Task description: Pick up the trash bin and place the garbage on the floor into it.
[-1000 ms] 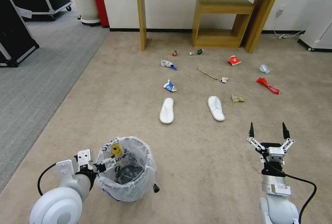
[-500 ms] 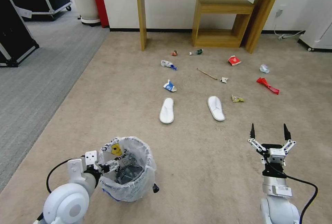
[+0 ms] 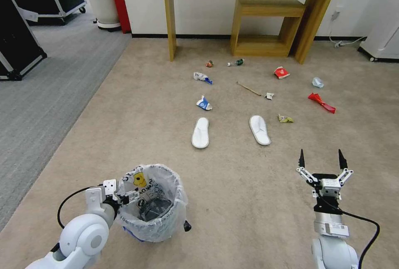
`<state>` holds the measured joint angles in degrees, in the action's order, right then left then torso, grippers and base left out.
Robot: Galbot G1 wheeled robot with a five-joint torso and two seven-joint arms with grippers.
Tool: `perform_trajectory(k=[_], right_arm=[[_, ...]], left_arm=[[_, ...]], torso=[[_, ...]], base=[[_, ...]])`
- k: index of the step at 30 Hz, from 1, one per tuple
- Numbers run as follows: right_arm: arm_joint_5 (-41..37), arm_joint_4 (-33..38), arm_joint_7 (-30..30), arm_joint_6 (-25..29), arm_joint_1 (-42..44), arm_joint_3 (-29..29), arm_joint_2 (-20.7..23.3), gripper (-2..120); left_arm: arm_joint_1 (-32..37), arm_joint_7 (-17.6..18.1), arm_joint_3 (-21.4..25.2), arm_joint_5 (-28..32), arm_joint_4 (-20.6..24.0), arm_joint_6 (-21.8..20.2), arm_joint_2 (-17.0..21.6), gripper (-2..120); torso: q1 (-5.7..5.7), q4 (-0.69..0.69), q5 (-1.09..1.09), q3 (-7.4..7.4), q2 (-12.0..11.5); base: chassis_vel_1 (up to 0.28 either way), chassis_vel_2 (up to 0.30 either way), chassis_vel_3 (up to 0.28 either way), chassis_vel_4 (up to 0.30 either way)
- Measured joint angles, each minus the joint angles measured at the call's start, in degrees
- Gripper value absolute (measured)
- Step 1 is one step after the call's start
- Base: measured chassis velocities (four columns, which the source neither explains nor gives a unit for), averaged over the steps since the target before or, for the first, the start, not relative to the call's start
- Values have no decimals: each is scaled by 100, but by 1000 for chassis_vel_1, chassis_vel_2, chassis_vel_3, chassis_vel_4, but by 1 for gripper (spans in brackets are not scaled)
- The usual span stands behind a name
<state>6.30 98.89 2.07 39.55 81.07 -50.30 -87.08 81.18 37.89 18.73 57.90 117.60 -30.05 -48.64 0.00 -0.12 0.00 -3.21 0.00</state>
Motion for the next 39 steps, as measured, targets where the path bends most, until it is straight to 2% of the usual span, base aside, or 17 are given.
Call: perform_trajectory(k=[8,11,12,14,15,17,19,22,23,26,27,29,34,39], right_arm=[[-46,42,8,36,45,-45,16,100],[-62,66,10,58,79,-46,6,100],[-62,66,10,58,79,-46,6,100],[-78,69,10,60,86,-44,5,100],[-78,69,10,60,86,-44,5,100],[-104,70,10,60,82,-44,5,100],[-109,72,10,60,80,-44,4,100],[-109,82,10,62,83,-49,-14,100],[-109,82,10,62,83,-49,-14,100],[-90,119,48,80,113,-56,-41,100],[-90,119,48,80,113,-56,-41,100],[-79,158,76,87,130,-69,-59,100],[-61,246,72,86,135,-89,-87,100],[-57,298,51,78,160,-99,-105,100]], left_arm=[[-24,113,-138,-83,-70,184,-41,91],[-8,165,-152,-110,-98,278,-68,76],[-8,165,-152,-110,-98,278,-68,76],[34,172,-153,-114,-86,326,-65,66],[34,172,-153,-114,-86,326,-65,66],[90,178,-150,-143,-76,344,-24,54],[107,190,-146,-148,-76,349,-16,51],[132,251,-159,-149,-71,410,-21,35],[132,251,-159,-149,-71,410,-21,35],[152,270,-156,-177,-72,448,-42,21],[152,270,-156,-177,-72,448,-42,21],[180,268,-135,-186,-53,475,-44,11],[279,286,-126,-186,70,487,-38,1],[342,360,-120,-189,121,487,-54,0]], torso=[[0,0,3,0,0],[0,0,2,1,0],[0,0,2,1,0],[0,0,2,1,0],[0,0,2,1,0],[0,0,2,1,0],[0,0,2,1,0],[0,1,1,1,1],[0,1,1,1,1],[0,0,0,1,0],[0,0,0,1,0],[0,0,0,1,0],[0,1,-2,0,1],[0,-1,-3,0,0]], base=[[0,0,0,0],[0,0,0,0],[0,0,0,0],[0,0,0,0],[0,0,0,0],[0,0,0,0],[0,0,0,0],[0,0,0,0],[0,0,0,0],[0,0,0,0],[0,0,0,0],[0,0,0,0],[0,0,0,0],[0,0,0,0]])
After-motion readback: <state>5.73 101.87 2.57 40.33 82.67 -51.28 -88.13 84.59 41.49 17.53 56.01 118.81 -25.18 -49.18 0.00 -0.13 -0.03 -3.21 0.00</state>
